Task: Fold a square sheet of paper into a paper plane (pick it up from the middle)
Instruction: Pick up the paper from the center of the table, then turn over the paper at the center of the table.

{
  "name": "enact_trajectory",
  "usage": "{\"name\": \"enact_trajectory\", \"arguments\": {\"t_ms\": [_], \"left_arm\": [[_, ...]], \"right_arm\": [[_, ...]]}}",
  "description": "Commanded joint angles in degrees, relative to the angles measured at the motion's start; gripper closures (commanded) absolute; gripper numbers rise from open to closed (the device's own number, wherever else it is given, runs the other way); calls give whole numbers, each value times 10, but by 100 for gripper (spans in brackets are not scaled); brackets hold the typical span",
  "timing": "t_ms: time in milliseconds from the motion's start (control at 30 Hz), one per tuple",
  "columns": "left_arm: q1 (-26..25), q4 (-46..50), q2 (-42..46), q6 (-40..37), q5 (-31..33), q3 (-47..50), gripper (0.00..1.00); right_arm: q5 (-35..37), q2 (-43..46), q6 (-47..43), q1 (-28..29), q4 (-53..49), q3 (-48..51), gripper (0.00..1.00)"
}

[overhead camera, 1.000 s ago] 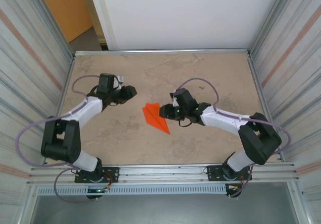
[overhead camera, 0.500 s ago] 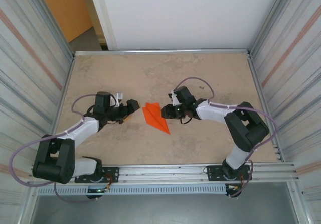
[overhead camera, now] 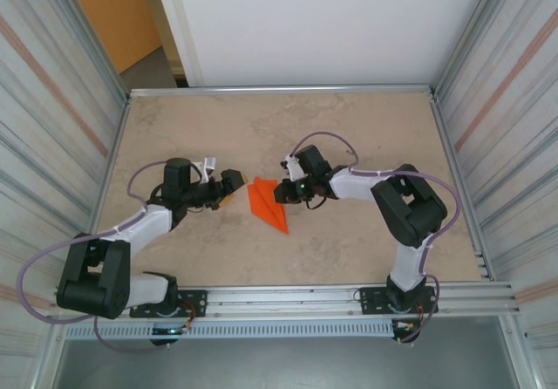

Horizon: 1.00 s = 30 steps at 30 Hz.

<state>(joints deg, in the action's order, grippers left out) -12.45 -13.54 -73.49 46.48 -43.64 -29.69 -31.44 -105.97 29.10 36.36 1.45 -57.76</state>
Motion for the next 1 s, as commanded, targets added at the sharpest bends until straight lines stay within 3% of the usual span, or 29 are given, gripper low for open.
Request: {"name": "enact_trajectory", "arguments": {"t_ms": [0, 300, 467, 967], "left_arm": [[-1, -40, 7, 9, -38, 7, 4], [-55, -82, -4, 18, -81, -42, 13], [-83, -115, -19, 15, -95, -71, 23], [-115, -165, -47, -3, -116, -96, 50]], "right_arm": [[-27, 40, 14, -7, 40, 4, 92], [-27, 161, 111, -17, 126, 58, 98], [-39, 208, 176, -21, 177, 84, 98], [-70, 229, 256, -29, 246, 105, 97]]}}
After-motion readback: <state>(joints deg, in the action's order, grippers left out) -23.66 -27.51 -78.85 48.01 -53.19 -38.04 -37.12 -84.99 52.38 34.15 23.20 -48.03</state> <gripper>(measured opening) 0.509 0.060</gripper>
